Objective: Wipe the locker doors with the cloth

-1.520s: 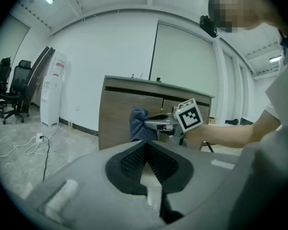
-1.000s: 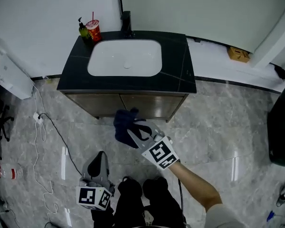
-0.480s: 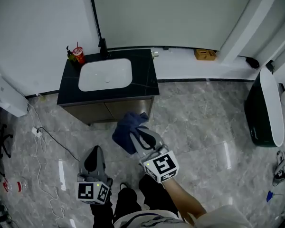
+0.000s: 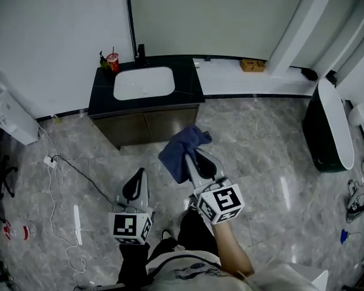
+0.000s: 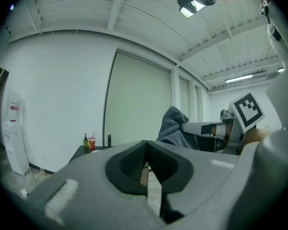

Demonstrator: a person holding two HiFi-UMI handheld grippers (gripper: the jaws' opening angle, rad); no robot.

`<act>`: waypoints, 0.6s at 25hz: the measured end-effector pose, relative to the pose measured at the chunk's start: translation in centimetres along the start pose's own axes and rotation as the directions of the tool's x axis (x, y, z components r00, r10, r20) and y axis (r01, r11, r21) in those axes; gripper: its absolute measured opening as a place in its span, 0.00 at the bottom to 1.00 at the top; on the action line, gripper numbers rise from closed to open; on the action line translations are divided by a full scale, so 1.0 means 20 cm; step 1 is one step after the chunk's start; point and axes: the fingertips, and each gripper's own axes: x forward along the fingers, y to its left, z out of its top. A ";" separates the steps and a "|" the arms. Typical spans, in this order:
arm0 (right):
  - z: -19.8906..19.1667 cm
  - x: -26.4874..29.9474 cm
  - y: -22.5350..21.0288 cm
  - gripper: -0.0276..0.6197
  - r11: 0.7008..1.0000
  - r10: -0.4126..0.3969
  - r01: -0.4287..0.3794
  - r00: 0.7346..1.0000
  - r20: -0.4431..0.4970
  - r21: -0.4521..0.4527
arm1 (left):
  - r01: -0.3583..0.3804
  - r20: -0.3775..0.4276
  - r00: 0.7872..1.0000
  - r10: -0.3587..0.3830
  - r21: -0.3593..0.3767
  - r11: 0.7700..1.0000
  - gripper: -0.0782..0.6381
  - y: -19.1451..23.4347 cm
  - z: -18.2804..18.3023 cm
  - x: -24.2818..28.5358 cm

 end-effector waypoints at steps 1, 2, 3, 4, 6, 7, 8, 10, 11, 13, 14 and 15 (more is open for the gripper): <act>0.00 -0.04 0.04 0.14 1.000 -0.008 0.008 1.000 -0.004 -0.002 | -0.001 -0.003 1.000 0.001 0.000 1.000 0.11 0.01 0.00 -0.06; 0.01 -0.07 0.07 0.14 1.000 -0.015 0.015 1.000 -0.007 -0.005 | -0.001 -0.002 1.000 0.001 -0.007 1.000 0.11 0.01 0.00 -0.11; 0.02 -0.10 0.10 0.14 1.000 -0.023 0.023 1.000 -0.007 -0.008 | 0.002 0.002 1.000 -0.002 -0.016 1.000 0.11 0.01 0.01 -0.15; 0.03 -0.12 0.11 0.14 0.999 -0.030 0.030 1.000 -0.007 -0.011 | 0.003 0.008 1.000 -0.003 -0.024 1.000 0.11 0.01 0.02 -0.18; 0.04 -0.16 0.13 0.14 0.999 -0.036 0.035 0.999 -0.008 -0.018 | -0.007 0.018 1.000 0.008 -0.031 1.000 0.11 0.02 0.03 -0.25; 0.05 -0.18 0.15 0.14 0.999 -0.034 0.034 0.999 -0.008 -0.021 | -0.017 0.020 1.000 0.018 -0.032 0.999 0.11 0.02 0.03 -0.28; 0.05 -0.20 0.16 0.14 0.999 -0.031 0.031 0.999 -0.008 -0.024 | -0.029 0.020 0.999 0.029 -0.032 0.999 0.11 0.02 0.02 -0.31; 0.05 -0.24 0.17 0.14 1.000 -0.023 0.023 1.000 -0.011 -0.021 | -0.050 0.018 0.999 0.051 -0.030 0.998 0.11 0.03 0.02 -0.35; 0.05 -0.25 0.17 0.14 1.000 -0.020 0.020 1.000 -0.013 -0.013 | -0.059 0.018 0.998 0.059 -0.030 0.998 0.11 0.03 0.02 -0.37; 0.06 -0.28 0.16 0.13 1.000 -0.015 0.015 1.000 -0.010 0.000 | -0.066 0.022 0.998 0.067 -0.024 0.998 0.11 0.02 0.04 -0.38; 0.07 -0.30 0.16 0.13 1.000 -0.014 0.014 1.000 -0.005 0.001 | -0.067 0.026 0.997 0.068 -0.018 0.998 0.11 0.01 0.05 -0.38; 0.08 -0.31 0.15 0.13 1.000 -0.015 0.015 1.000 -0.003 0.002 | -0.069 0.028 0.997 0.070 -0.015 0.997 0.11 -0.01 0.06 -0.39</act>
